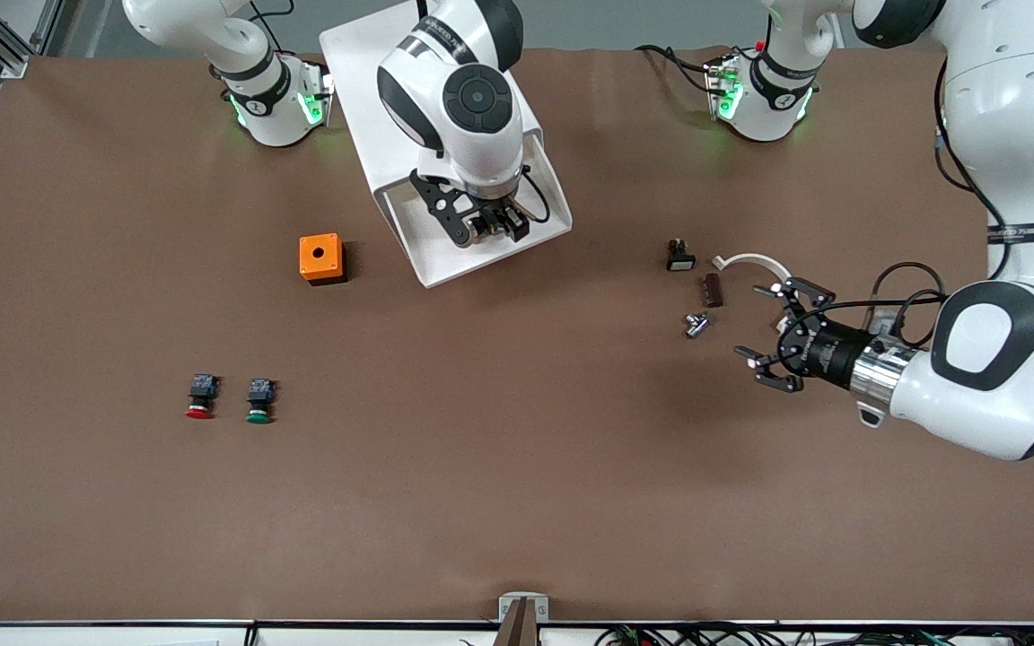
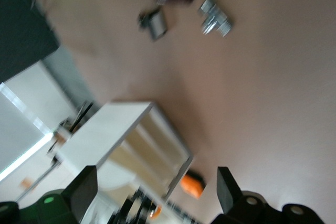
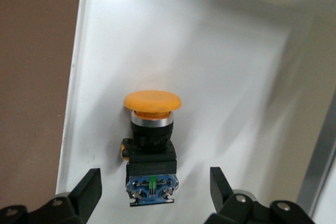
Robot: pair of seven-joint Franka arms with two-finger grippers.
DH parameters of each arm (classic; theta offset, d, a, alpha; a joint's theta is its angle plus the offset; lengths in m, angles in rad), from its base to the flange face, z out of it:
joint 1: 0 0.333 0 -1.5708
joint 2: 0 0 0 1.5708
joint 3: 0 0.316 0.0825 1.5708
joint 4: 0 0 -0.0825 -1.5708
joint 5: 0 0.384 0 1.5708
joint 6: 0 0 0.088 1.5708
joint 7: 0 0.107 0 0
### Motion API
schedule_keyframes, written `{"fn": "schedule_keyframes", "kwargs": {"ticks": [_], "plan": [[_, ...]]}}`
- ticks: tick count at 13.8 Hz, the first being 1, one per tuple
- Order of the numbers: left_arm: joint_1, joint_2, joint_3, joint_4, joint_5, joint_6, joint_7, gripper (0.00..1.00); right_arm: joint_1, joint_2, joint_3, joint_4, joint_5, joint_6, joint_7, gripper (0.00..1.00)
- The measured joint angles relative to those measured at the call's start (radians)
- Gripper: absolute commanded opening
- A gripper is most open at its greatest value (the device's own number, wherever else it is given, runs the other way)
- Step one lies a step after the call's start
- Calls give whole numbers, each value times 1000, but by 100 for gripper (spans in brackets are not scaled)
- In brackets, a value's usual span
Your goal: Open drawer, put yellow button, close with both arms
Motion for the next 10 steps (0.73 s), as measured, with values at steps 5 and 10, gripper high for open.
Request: {"fn": "schedule_keyframes", "kwargs": {"ticks": [5,10], "plan": [[-98,-87,-5,11,319,110,290,100,-17,-21,-17,108,0,-151,0,100],[-224,-115,-14,9,411,243,520,100,-92,-85,-23,197,0,-352,-219,100]]}}
